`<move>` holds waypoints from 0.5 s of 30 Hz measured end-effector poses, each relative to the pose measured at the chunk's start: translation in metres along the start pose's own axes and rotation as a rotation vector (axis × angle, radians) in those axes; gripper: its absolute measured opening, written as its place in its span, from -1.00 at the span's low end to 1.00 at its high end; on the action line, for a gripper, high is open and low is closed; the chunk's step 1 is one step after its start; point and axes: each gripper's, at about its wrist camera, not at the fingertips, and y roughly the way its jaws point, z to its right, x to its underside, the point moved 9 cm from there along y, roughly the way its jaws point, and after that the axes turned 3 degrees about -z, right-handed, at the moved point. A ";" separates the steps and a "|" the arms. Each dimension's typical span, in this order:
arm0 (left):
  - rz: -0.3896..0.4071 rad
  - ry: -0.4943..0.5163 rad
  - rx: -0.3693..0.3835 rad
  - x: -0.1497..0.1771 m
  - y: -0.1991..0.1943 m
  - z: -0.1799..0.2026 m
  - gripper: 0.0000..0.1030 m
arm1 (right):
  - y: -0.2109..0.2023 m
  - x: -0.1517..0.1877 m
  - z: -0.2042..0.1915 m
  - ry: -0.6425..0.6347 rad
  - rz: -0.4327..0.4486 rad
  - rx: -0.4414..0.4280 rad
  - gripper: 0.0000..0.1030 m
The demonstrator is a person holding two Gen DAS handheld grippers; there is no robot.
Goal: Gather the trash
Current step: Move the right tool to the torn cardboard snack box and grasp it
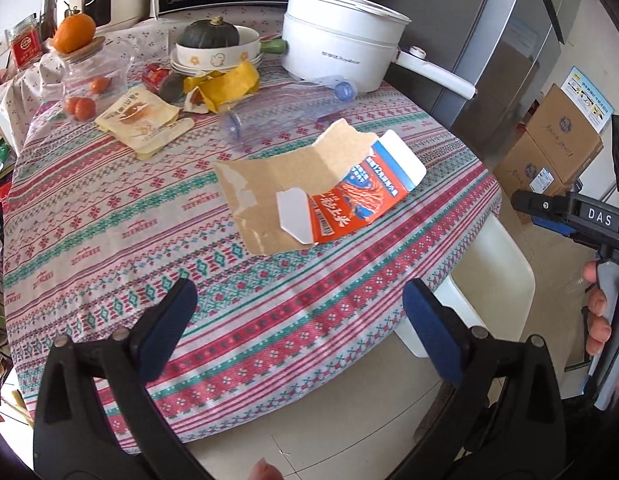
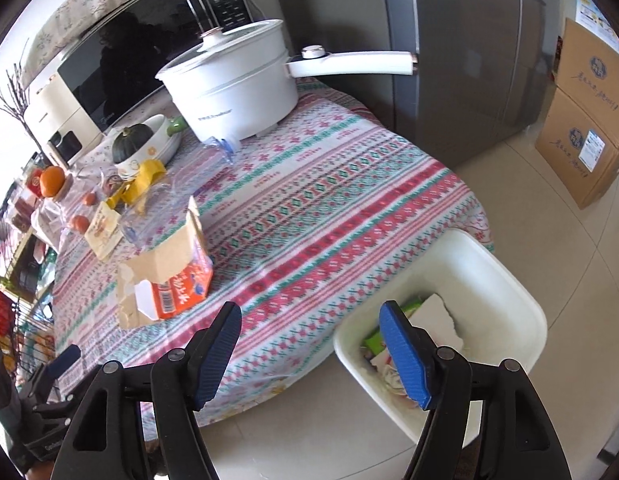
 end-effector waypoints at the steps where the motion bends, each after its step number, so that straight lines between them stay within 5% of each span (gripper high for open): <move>1: 0.003 -0.008 -0.004 0.001 -0.003 -0.007 0.98 | 0.005 -0.002 -0.010 -0.001 -0.002 -0.017 0.42; 15: 0.014 -0.127 -0.028 0.007 -0.031 -0.084 0.98 | 0.103 -0.005 -0.086 -0.056 -0.088 -0.082 0.42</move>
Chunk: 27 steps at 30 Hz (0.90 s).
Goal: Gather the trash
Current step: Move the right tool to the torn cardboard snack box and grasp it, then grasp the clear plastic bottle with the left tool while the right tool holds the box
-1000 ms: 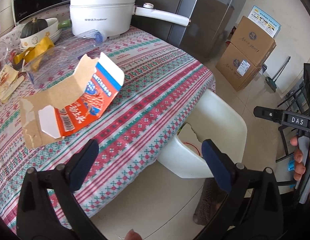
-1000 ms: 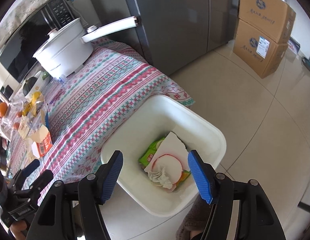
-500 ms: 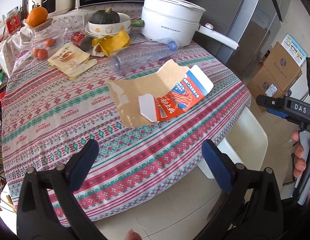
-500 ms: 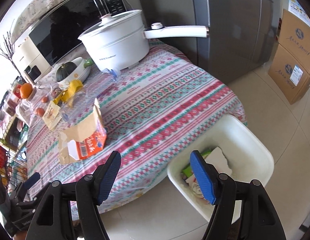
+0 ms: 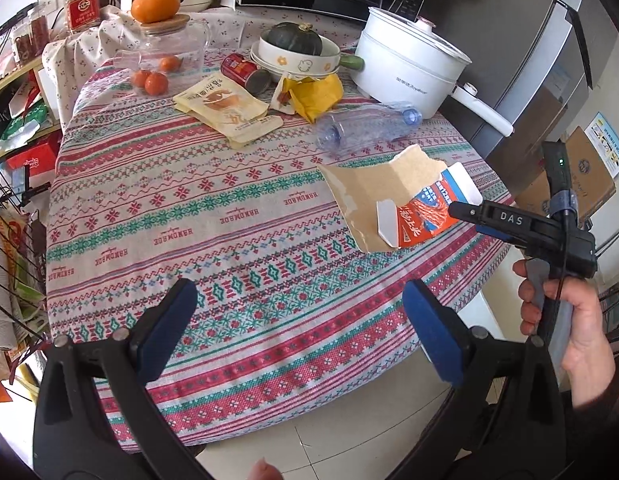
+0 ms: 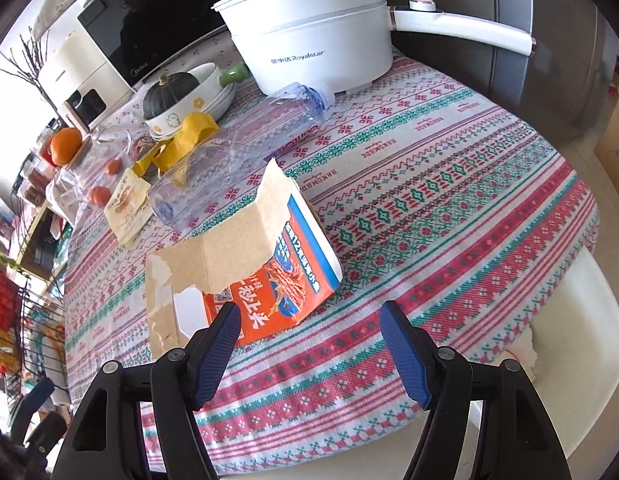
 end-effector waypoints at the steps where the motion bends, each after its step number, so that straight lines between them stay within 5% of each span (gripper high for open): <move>1: 0.003 -0.001 0.001 -0.001 -0.001 -0.001 0.98 | 0.007 -0.001 -0.001 0.006 -0.004 -0.004 0.42; 7: 0.006 -0.008 -0.019 -0.002 0.000 -0.011 0.98 | 0.031 -0.008 -0.003 0.033 0.010 -0.020 0.24; 10: -0.005 -0.016 -0.029 0.000 0.002 -0.017 0.98 | 0.037 -0.011 -0.003 0.054 0.030 -0.045 -0.14; 12: -0.009 -0.015 -0.038 0.002 0.004 -0.019 0.98 | 0.039 -0.012 -0.004 0.071 0.030 -0.071 -0.61; 15: -0.017 -0.012 -0.049 0.005 0.006 -0.020 0.98 | 0.031 -0.014 -0.006 0.085 0.048 -0.114 -0.83; 27: -0.008 0.017 -0.074 0.007 0.009 -0.014 0.98 | -0.049 -0.015 -0.021 -0.026 0.138 -0.150 -0.94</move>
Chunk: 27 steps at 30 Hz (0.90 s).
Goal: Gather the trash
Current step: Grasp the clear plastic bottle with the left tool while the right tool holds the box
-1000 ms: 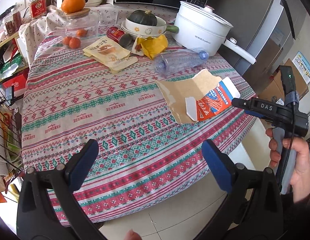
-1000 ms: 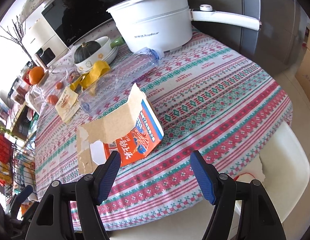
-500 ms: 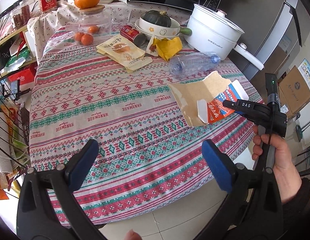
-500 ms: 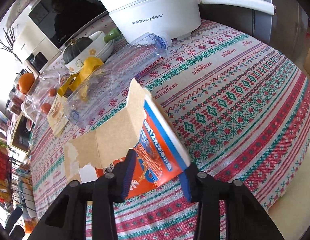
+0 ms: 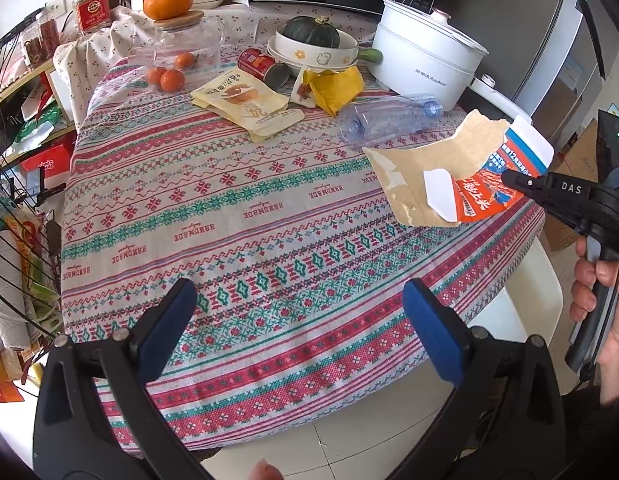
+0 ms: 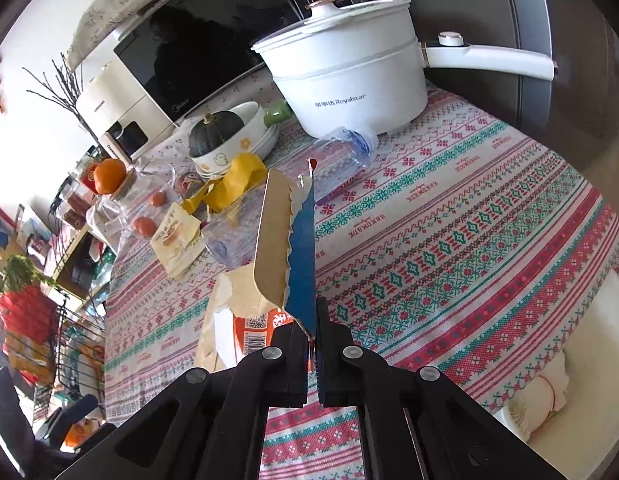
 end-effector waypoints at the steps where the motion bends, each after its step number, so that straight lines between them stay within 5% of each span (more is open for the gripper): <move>1: 0.002 0.001 -0.001 0.000 0.000 0.000 0.98 | -0.007 0.001 -0.001 -0.009 0.007 0.002 -0.94; 8: 0.044 0.014 0.013 0.004 -0.011 0.004 0.98 | -0.052 0.008 0.013 -0.022 0.049 0.013 -0.95; 14: 0.051 0.122 -0.065 0.008 -0.016 0.001 0.98 | -0.086 0.018 0.033 -0.051 0.068 0.038 -0.95; 20: 0.020 0.202 -0.083 -0.029 0.014 0.004 0.98 | -0.095 0.007 0.054 0.013 0.084 0.012 -0.95; 23: 0.049 0.153 0.009 -0.055 0.027 0.017 0.98 | -0.089 0.001 0.061 -0.011 0.082 0.044 -0.95; 27: 0.049 0.320 0.049 -0.097 0.051 0.068 0.97 | -0.080 0.004 0.081 -0.022 0.045 0.089 -0.95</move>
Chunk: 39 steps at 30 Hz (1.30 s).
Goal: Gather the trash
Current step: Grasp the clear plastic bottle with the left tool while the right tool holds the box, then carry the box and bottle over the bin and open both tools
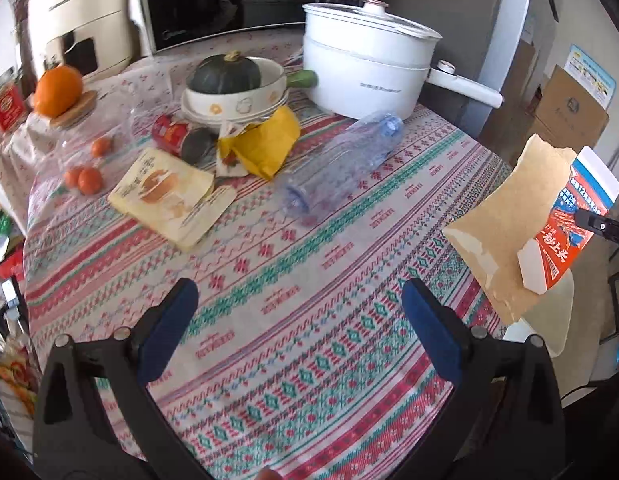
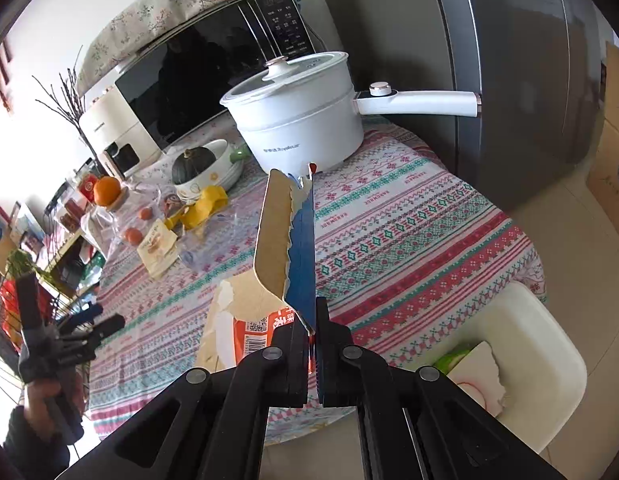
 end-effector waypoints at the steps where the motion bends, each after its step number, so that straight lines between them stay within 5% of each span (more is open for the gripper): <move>1: -0.001 0.054 -0.007 -0.015 0.008 0.008 0.97 | 0.002 0.001 0.005 0.005 -0.007 0.004 -0.95; 9: -0.132 0.228 -0.006 -0.088 0.100 0.051 0.84 | -0.001 -0.003 0.049 0.039 -0.010 0.027 -0.95; 15: -0.260 0.260 -0.041 -0.084 0.146 0.053 0.73 | 0.001 0.001 0.066 0.080 -0.032 0.024 -0.94; 18: -0.305 0.203 -0.021 -0.069 0.151 0.047 0.44 | -0.001 0.000 0.063 0.071 -0.030 0.023 -0.94; 26: -0.241 -0.008 0.102 -0.021 0.106 0.035 0.27 | -0.008 0.004 0.060 0.066 -0.022 0.027 -0.94; 39: -0.108 -0.195 0.203 0.050 0.009 0.042 0.23 | -0.037 0.025 0.077 0.133 -0.023 0.034 -0.94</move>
